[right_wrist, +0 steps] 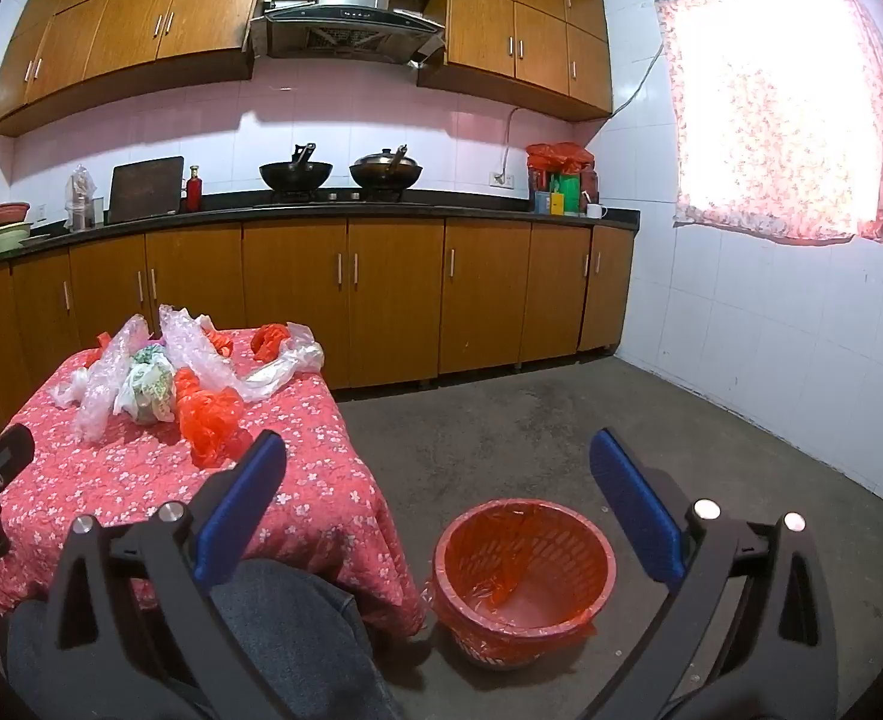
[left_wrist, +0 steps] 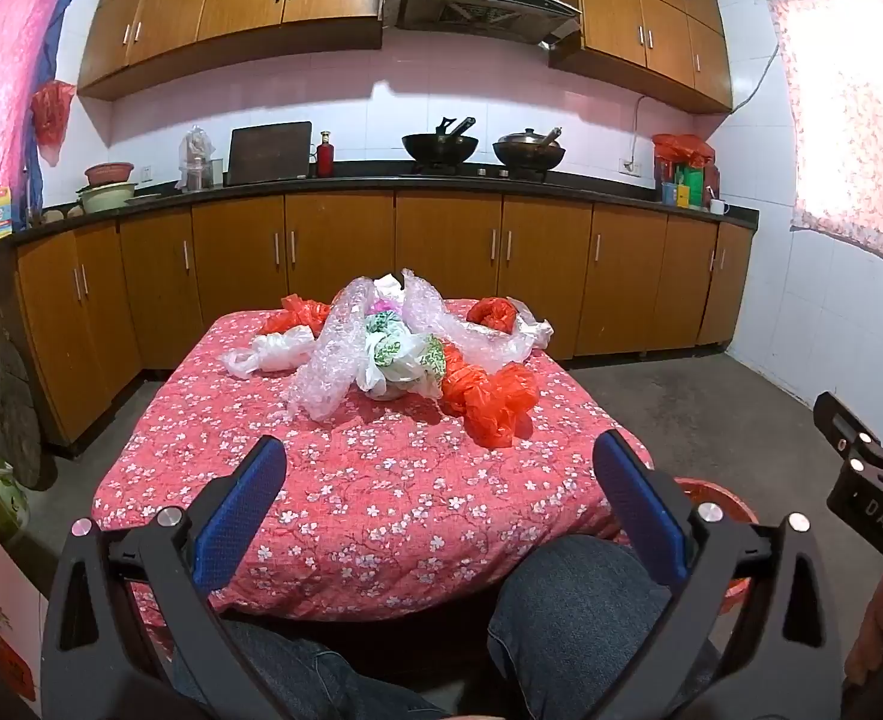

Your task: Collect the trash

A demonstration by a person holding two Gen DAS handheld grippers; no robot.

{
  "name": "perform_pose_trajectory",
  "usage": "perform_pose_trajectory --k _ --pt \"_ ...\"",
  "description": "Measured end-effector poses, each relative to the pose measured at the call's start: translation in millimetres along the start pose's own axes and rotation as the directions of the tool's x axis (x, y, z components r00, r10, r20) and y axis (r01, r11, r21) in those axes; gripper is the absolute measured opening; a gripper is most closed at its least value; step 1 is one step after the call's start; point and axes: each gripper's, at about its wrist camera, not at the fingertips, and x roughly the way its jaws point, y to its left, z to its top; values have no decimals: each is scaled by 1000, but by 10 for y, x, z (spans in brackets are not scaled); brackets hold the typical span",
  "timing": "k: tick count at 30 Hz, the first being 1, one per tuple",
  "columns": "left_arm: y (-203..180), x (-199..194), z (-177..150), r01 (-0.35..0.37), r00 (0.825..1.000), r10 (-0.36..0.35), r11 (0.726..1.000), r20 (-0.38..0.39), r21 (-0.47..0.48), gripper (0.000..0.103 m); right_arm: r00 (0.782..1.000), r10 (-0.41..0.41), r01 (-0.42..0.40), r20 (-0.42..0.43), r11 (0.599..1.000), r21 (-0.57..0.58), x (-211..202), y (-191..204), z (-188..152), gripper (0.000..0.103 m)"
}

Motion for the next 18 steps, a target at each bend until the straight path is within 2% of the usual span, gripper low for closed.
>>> perform_pose_trajectory --k 18 --pt "1 1 0 1 1000 -1 1000 -3 -4 101 1000 1 -1 -2 1000 0 1 15 -2 99"
